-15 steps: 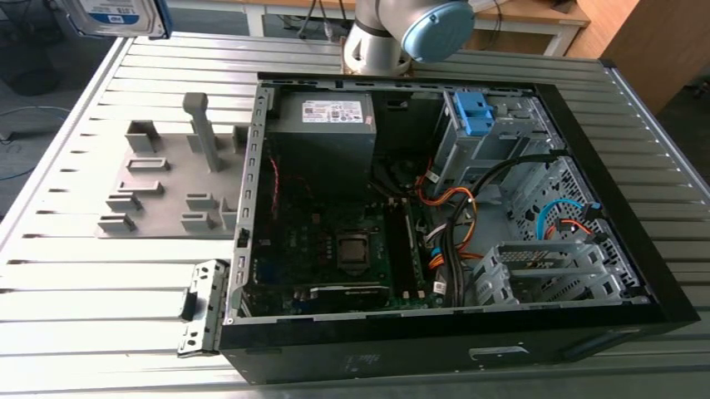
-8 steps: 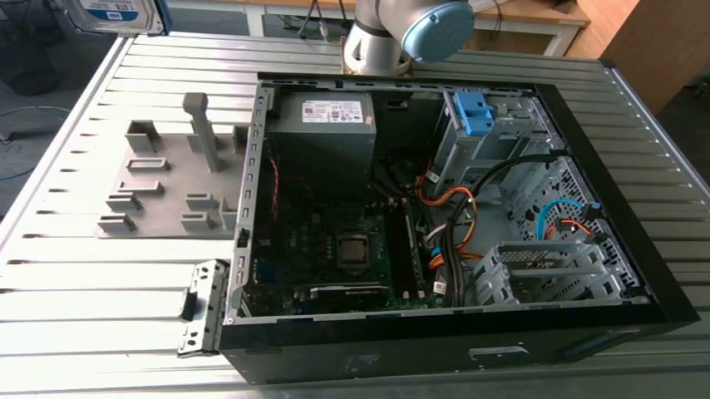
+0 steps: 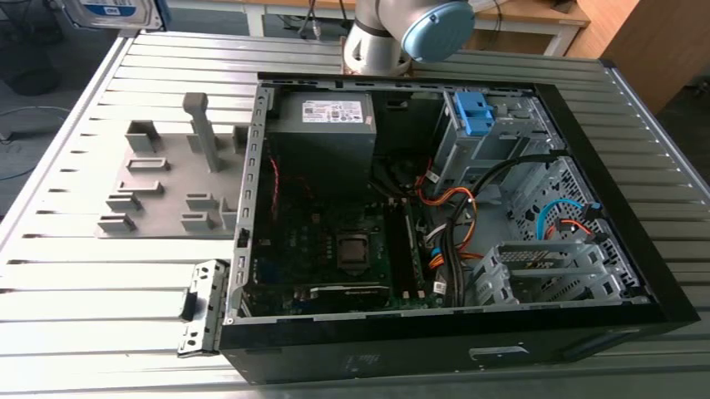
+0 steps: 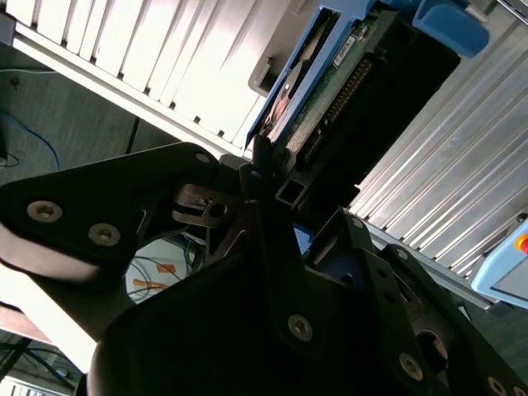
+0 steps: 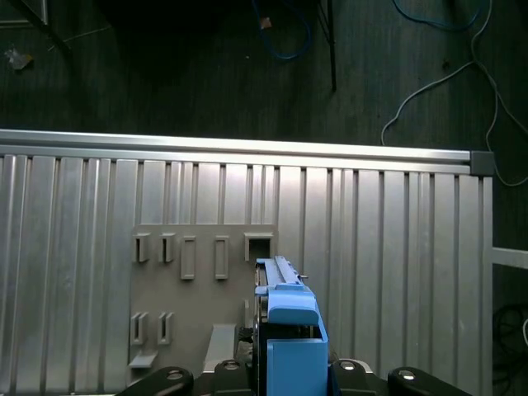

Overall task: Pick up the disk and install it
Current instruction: 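Pick up the disk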

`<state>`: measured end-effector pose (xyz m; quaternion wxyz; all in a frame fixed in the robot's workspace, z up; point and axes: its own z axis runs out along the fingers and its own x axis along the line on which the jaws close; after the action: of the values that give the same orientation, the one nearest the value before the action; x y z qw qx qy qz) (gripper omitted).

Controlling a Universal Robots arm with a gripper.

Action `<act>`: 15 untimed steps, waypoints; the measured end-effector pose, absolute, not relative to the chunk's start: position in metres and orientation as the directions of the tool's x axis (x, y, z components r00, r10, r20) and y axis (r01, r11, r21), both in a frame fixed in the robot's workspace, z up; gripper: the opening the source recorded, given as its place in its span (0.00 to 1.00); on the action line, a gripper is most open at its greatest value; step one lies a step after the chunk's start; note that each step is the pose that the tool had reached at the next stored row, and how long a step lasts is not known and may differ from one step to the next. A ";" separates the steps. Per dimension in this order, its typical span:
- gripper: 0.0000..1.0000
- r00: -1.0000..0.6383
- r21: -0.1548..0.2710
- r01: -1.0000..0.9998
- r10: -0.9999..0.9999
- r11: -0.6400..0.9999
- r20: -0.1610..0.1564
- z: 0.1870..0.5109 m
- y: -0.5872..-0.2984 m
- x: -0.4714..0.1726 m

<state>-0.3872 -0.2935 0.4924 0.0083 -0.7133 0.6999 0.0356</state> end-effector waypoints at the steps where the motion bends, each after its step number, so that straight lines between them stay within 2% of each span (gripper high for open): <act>1: 0.36 0.018 0.038 -0.999 -0.998 -0.020 -0.062 0.493 -0.293 -0.387; 15: 0.36 0.018 0.038 -0.999 -0.998 -0.020 -0.062 0.503 -0.293 -0.387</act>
<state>-0.3872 -0.2935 0.5027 0.0083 -0.7133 0.6999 0.0356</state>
